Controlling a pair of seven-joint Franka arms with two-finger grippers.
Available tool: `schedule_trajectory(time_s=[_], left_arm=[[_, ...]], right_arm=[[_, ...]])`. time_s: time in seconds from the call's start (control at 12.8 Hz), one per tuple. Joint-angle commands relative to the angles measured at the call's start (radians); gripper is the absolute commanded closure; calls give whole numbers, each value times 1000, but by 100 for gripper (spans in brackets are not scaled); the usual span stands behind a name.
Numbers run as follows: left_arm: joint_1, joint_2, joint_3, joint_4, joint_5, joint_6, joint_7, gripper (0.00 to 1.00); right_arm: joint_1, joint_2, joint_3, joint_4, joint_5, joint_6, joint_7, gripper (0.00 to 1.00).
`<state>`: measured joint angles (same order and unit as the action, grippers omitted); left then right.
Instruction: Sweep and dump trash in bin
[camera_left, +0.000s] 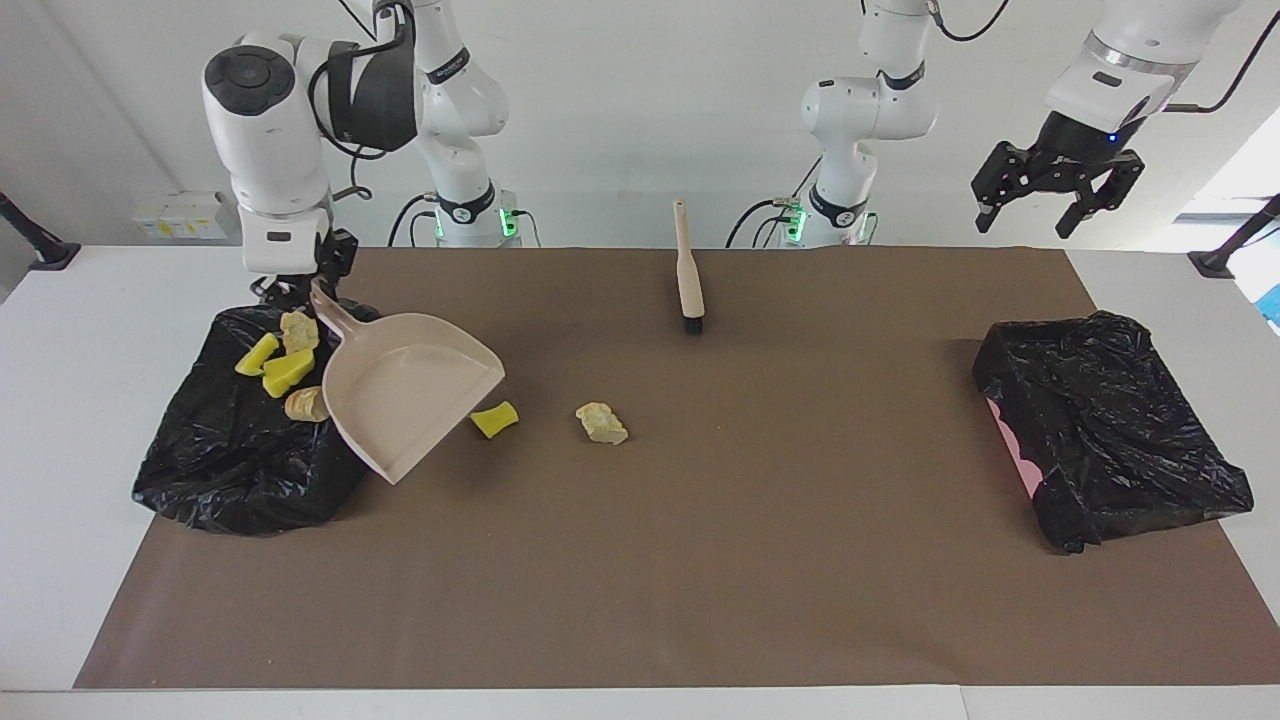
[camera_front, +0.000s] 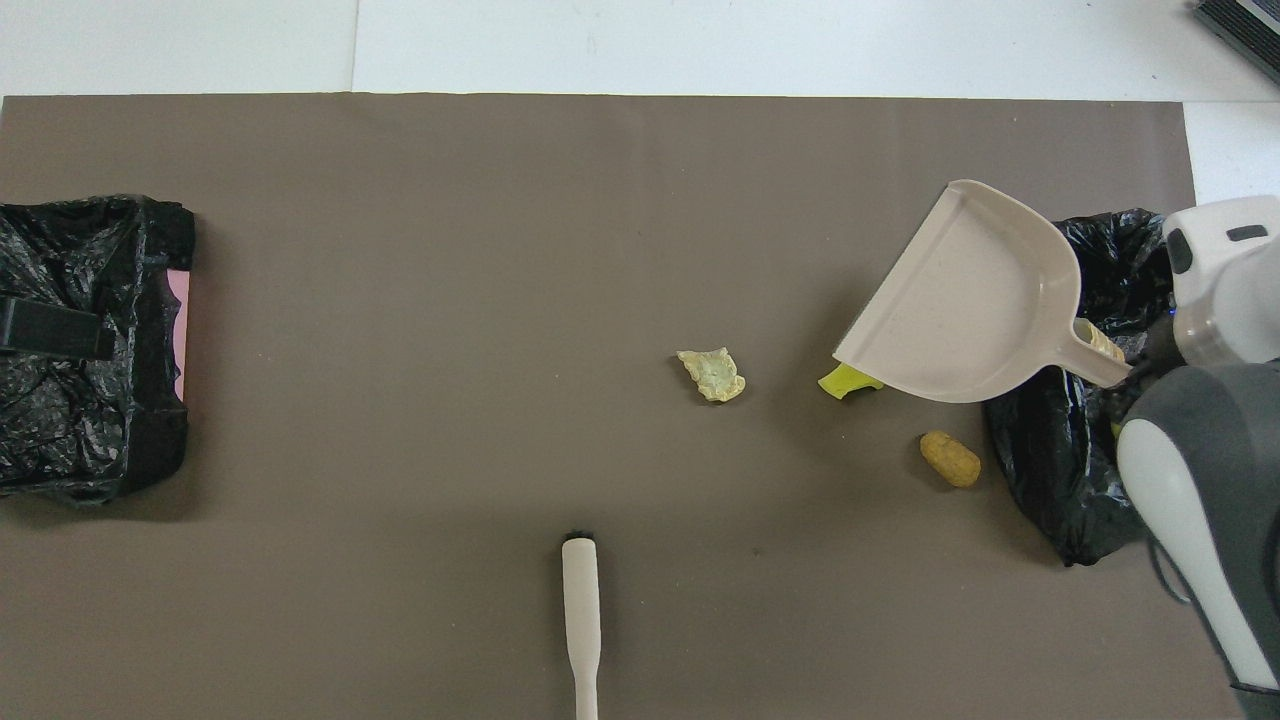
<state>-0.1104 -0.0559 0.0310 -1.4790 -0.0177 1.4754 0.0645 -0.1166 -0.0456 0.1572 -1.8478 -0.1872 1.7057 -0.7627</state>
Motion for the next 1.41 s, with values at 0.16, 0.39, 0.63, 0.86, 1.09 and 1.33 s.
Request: schedule_trajectory(time_s=[0.16, 0.39, 0.63, 0.86, 1.09, 1.33], left_arm=[[-12, -2, 10, 20, 5, -36, -3, 0], [-2, 2, 9, 23, 12, -29, 3, 0], [1, 13, -3, 29, 15, -36, 5, 0], [15, 15, -14, 29, 12, -32, 5, 0], [20, 1, -14, 20, 5, -30, -5, 0], [20, -1, -14, 20, 5, -36, -6, 0]], right_arm=[[156, 85, -4, 24, 146, 32, 458, 100], [262, 159, -4, 36, 167, 133, 679, 100], [339, 228, -5, 67, 233, 208, 868, 100], [409, 303, -4, 107, 251, 305, 1070, 100], [491, 419, -4, 205, 252, 342, 1259, 100], [575, 538, -5, 297, 244, 359, 1402, 100]])
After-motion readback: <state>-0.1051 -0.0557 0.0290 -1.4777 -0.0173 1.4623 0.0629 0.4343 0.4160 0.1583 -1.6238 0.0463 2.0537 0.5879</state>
